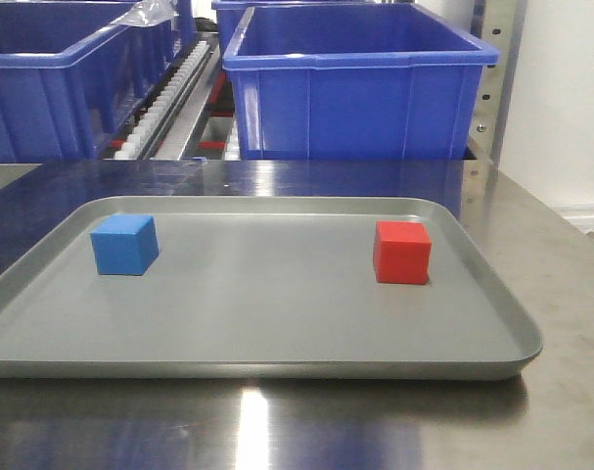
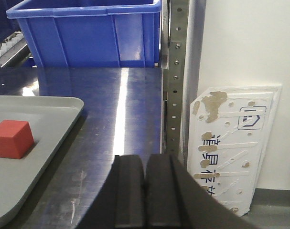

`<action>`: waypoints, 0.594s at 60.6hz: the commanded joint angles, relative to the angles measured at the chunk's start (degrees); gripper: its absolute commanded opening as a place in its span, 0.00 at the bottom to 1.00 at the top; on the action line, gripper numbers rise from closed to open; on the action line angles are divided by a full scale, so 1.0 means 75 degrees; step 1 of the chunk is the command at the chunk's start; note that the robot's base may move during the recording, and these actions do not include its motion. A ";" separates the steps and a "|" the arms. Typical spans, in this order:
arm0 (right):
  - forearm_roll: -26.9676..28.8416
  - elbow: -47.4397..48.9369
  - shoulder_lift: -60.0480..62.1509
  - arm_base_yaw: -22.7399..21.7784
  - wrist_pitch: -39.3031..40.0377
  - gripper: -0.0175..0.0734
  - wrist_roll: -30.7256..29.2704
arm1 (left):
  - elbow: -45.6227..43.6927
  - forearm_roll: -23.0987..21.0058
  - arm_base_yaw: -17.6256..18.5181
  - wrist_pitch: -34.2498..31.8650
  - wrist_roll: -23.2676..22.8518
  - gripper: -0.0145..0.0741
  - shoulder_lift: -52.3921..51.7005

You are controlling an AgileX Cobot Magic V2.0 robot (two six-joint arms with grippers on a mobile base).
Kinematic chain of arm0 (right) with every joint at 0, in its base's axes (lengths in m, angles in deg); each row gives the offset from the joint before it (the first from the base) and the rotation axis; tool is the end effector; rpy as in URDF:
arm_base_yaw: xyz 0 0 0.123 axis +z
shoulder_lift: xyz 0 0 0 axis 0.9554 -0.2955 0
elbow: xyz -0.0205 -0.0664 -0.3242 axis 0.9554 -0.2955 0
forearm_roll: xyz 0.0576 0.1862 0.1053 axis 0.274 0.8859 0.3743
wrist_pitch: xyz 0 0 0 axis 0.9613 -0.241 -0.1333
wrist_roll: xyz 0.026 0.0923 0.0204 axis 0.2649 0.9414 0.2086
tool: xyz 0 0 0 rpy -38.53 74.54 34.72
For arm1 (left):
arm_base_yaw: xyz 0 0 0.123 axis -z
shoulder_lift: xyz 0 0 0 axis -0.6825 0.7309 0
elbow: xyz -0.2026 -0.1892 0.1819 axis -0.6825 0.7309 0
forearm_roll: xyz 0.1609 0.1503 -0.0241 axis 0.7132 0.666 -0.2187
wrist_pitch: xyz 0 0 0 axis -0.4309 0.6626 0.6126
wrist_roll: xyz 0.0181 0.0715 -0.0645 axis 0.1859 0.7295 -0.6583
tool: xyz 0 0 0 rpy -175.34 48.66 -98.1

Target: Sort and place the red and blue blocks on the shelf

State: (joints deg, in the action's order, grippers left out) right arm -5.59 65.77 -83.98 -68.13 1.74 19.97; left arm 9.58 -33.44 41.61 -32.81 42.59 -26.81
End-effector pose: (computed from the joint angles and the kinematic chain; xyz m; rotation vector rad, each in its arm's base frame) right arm -0.0139 -0.0006 0.1895 -0.0005 1.6515 0.1345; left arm -0.0142 0.0010 0.1975 -0.1790 1.6125 -0.1128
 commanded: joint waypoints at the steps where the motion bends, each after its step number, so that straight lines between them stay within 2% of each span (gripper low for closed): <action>1: -0.0015 0.0183 0.0152 -0.0011 0.0703 0.25 -0.0055 | 0.0164 -0.0007 0.0003 -0.0654 0.0032 0.32 -0.0122; 36: -0.0023 0.0183 0.0152 -0.0011 0.1361 0.25 -0.0055 | 0.0164 -0.0007 0.0003 -0.0654 0.0032 0.32 -0.0122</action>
State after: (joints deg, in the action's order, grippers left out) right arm -5.59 65.77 -83.98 -68.13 4.72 19.97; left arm 9.58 -33.44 41.61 -32.81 42.59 -26.81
